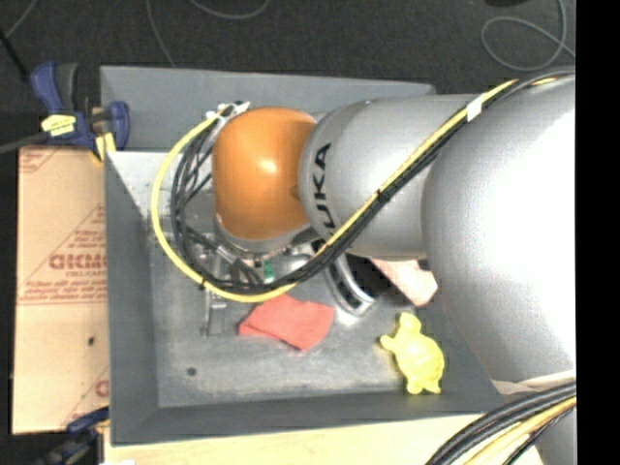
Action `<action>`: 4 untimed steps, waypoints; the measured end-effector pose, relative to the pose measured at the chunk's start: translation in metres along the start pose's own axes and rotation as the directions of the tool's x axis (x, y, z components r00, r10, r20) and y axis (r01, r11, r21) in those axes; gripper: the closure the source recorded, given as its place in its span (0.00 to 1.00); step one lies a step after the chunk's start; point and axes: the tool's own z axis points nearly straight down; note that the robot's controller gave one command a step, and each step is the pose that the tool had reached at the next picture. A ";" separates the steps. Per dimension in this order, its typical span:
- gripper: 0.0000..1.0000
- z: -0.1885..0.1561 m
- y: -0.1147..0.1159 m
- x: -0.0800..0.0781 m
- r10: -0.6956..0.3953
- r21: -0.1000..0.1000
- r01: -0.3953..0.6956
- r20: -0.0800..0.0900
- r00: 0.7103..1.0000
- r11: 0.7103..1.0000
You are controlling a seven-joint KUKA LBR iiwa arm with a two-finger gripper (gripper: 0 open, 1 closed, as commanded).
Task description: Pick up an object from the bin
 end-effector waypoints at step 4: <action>0.00 0.067 -0.111 -0.002 -0.165 -0.001 0.165 0.007 0.986 0.986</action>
Offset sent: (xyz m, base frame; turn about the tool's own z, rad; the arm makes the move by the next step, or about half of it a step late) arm -0.0251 -0.1084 -0.0654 -0.0186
